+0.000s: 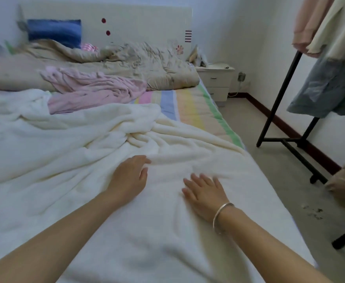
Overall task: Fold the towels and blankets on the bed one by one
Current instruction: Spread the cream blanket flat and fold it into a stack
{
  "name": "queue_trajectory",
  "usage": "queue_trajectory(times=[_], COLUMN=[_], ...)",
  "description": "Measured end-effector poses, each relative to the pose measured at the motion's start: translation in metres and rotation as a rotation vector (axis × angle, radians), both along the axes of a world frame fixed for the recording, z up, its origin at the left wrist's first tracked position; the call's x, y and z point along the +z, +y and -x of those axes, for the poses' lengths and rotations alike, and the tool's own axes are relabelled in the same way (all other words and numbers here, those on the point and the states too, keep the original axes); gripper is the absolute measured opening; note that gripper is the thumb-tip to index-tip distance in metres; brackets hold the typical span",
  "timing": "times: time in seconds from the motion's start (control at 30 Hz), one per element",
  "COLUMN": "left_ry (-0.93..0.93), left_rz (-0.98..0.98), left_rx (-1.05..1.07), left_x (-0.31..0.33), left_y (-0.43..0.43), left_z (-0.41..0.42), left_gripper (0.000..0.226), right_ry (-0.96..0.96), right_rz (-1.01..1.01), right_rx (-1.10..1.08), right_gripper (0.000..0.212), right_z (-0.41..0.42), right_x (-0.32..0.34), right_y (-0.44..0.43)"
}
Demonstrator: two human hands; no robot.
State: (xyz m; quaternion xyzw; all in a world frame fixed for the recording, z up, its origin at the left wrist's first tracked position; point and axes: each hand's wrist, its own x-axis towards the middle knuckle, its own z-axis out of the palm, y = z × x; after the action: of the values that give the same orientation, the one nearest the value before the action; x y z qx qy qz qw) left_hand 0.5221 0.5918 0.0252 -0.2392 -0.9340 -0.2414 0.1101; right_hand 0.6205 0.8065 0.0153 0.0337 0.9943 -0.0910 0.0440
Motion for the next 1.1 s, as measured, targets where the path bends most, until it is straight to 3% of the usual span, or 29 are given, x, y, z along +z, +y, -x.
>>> queue_trajectory(times=[0.1,0.2,0.27,0.5,0.7,0.8,0.9,1.0,1.1], left_ry=[0.044,0.069,0.046,-0.058,-0.069,-0.022,0.076,0.020,-0.033], left_rz=[0.016,-0.011,-0.003,0.310,0.387,0.370,0.360,0.408,0.474], left_rx=[0.050,0.121,0.163,0.415,0.494,0.550,0.667,0.724,0.741], left_x=[0.006,0.016,0.018,0.002,-0.020,-0.013,0.002,0.005,-0.009], left_y=[0.001,0.011,0.020,0.057,0.070,0.081,0.086,0.084,0.085], left_z=[0.035,0.094,0.129,0.207,0.262,0.286,0.310,0.324,0.319], left_gripper=[0.029,0.032,0.037,0.068,0.079,0.084,0.079,0.073,0.069], right_ry=[0.170,0.462,0.532,0.321,0.234,0.300,0.248,0.186,0.129], right_rz=[-0.101,-0.052,-0.003,0.027,-0.015,-0.008,0.035,0.289,0.672], right_rx=[-0.039,-0.003,0.081,0.228,0.270,0.171,-0.071,-0.265,-0.340], right_gripper=[0.052,0.029,0.014,0.032,0.035,0.034,0.030,0.013,0.018], right_z=[0.046,0.122,0.166,0.302,0.359,0.383,0.396,0.393,0.403], right_x=[0.012,0.020,0.019,0.004,0.009,0.027,0.027,0.007,0.011], right_y=[0.009,0.015,0.016,0.014,0.047,0.085,0.142,0.185,0.211])
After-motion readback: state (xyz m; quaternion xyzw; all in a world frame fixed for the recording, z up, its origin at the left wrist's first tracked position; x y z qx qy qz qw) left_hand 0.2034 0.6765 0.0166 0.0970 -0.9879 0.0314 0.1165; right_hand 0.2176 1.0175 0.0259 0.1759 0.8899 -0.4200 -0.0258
